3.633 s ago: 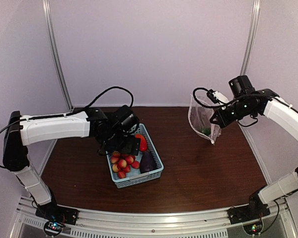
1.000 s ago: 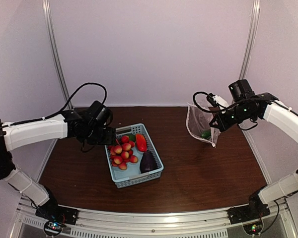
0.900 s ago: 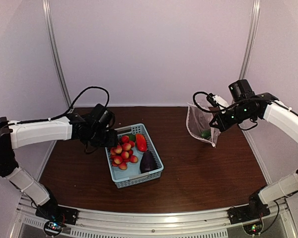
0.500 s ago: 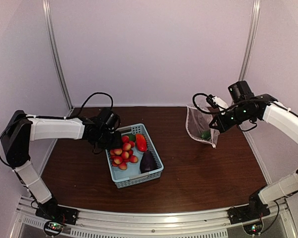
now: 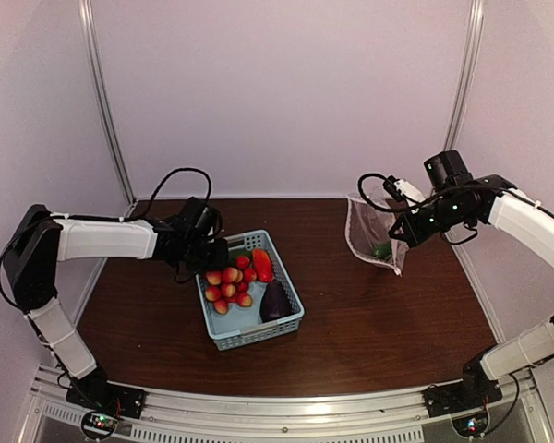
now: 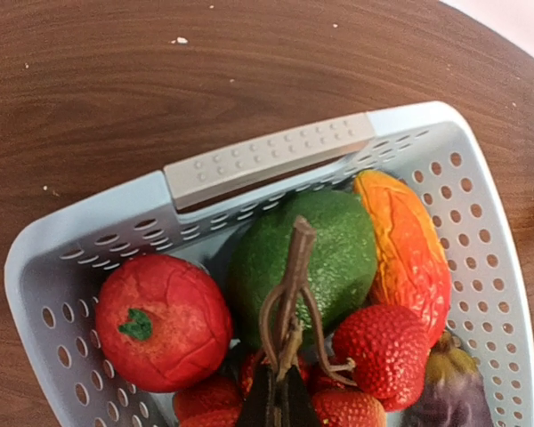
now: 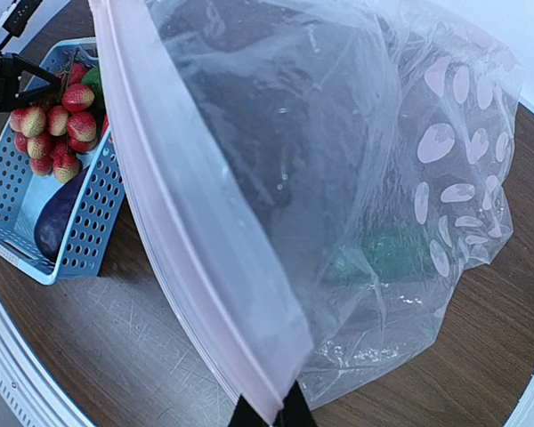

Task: Place the food in the zip-top bag and seal the zipper
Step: Pick up the fake fruit from the bin.

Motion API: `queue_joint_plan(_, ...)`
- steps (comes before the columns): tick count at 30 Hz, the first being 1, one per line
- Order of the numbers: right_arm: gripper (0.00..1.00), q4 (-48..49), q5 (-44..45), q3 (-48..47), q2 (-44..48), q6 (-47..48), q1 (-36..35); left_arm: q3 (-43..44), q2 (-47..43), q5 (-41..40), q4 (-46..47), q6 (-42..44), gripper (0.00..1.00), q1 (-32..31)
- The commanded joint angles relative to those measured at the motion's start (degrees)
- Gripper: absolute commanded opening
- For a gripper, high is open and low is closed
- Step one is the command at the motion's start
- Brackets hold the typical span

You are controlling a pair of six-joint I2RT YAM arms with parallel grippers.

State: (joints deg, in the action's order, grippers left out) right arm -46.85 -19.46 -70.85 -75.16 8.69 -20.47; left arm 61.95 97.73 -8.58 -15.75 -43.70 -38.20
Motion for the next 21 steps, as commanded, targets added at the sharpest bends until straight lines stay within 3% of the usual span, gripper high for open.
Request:
queue_joint_plan(1,0.00,-0.25,0.93,-0.97,0.83,0.12,-0.10,-0.84,-6.07,1.96,4.38,4.75,0.00,-0.32)
queue_joint_plan(13,0.00,-3.82,1.06,-6.53,-2.39,0.91,-0.17,4.80,-21.05,6.91,4.22,9.64,0.00,-5.38)
queue_joint_plan(17,0.00,-4.72,0.89,-8.96,-3.89,0.70,-0.34,5.93,-21.84,12.79,10.49,8.38,0.00,-7.23)
queue_joint_plan(21,0.00,-5.65,0.67,-10.26,-5.43,0.55,-1.07,5.61,-20.78,16.19,22.41,6.46,0.00,-10.55)
